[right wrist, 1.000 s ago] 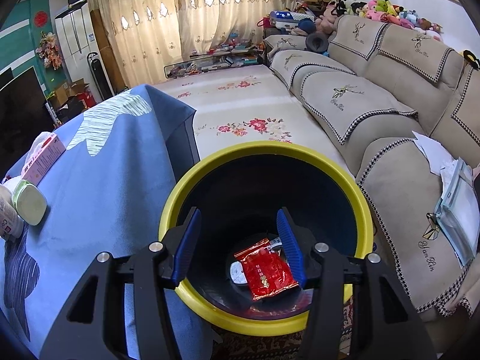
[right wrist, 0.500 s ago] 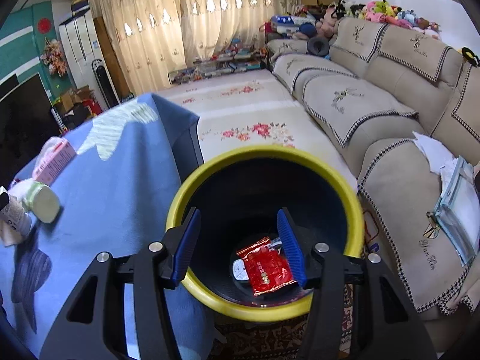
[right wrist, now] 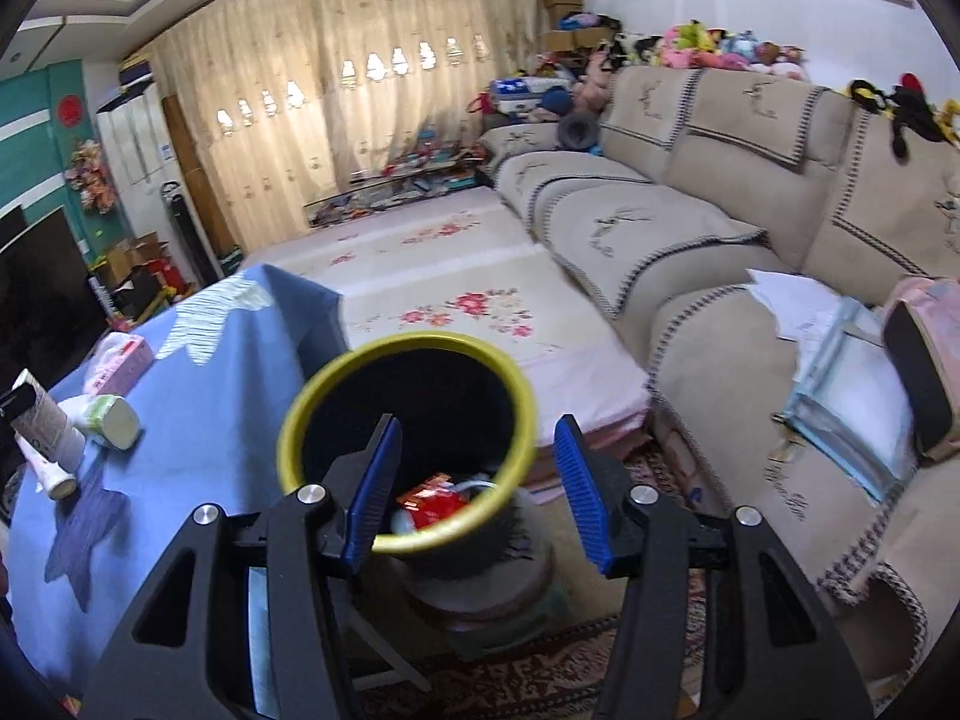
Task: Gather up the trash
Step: 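Grasp the small white yogurt cup with the left gripper and drop it into the bin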
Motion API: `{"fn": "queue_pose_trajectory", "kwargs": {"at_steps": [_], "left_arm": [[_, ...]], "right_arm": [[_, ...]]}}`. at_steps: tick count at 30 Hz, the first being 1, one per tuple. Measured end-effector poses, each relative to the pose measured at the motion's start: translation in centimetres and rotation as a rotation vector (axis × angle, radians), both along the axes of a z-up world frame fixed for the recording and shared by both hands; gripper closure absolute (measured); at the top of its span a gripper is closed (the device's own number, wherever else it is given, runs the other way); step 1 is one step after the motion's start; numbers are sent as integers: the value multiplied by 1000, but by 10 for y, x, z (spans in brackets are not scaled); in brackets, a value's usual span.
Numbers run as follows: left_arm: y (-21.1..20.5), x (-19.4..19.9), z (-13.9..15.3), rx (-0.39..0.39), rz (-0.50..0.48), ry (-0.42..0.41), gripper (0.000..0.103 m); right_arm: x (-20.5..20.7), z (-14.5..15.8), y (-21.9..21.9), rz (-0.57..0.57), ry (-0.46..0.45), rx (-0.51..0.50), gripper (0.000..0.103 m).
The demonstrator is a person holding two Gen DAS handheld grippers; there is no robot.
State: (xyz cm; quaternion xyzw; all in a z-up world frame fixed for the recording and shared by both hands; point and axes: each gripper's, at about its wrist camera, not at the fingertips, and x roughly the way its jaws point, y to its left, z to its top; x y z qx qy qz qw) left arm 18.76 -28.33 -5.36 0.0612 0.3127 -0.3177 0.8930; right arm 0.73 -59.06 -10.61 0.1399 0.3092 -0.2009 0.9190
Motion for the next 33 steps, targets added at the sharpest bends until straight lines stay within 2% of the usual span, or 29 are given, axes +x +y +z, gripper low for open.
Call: {"fn": "queue_pose_trajectory", "kwargs": {"at_steps": [8, 15, 21, 24, 25, 26, 28, 31, 33], "left_arm": [[-109, -13, -4, 10, -199, 27, 55], [-191, 10, -17, 52, -252, 47, 55], [-248, 45, -55, 102, -277, 160, 55], [-262, 55, -71, 124, -261, 182, 55], [-262, 58, -75, 126, -251, 184, 50], [-261, 60, -79, 128, -242, 186, 41], [-255, 62, -79, 111, -224, 194, 36], [-232, 60, -68, 81, -207, 188, 35], [-206, 53, -50, 41, -187, 163, 33]], "right_arm": [[-34, -15, -39, -92, -7, 30, 52], [-43, -31, -57, -116, 0, 74, 52], [-42, -37, -62, -120, 13, 95, 52], [-39, -38, -60, -113, 22, 99, 52], [-37, -38, -59, -107, 26, 98, 51], [-35, -39, -57, -103, 28, 97, 51], [-32, -38, -54, -92, 32, 93, 49], [-26, -37, -46, -71, 34, 88, 49], [-21, -37, -40, -52, 33, 91, 49]]}}
